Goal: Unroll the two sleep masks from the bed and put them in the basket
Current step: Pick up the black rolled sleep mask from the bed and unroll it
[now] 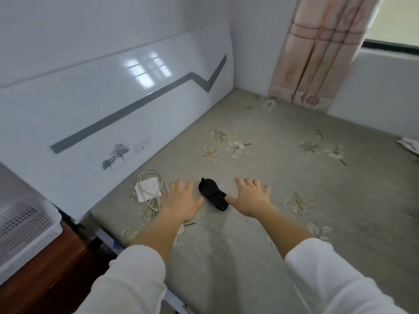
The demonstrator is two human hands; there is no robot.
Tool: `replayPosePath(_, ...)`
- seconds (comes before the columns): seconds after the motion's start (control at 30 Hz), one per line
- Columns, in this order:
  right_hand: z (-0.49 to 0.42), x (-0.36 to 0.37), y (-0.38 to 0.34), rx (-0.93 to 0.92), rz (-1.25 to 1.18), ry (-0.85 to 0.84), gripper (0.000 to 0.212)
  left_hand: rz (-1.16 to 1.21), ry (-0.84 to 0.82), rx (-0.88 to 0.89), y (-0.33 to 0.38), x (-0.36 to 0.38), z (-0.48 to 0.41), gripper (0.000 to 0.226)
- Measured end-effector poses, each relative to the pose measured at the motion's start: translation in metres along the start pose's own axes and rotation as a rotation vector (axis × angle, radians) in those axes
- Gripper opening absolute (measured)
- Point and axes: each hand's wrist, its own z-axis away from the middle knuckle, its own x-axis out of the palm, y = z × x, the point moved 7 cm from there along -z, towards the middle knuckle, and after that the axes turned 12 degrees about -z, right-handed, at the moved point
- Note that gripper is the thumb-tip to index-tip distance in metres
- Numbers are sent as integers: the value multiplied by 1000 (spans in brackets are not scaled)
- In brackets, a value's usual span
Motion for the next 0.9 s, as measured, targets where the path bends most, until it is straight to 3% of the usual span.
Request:
replayPosePath(0.23,-110,102,19,227,-88,-156,63,2,-233,104,-37,102,-134,62)
replayPosePath(0.47,-169,195,47,370,-88,-274,61,133,-438,220,-17,213,-211,67)
replayPosePath(0.77,-220,244,68,369,-68,-151,60,307,-390,327,19,264,-268,63)
replayPosePath(0.9,-230,244,72,359,-97,-32,36,659,-421,145,23,265,-284,54)
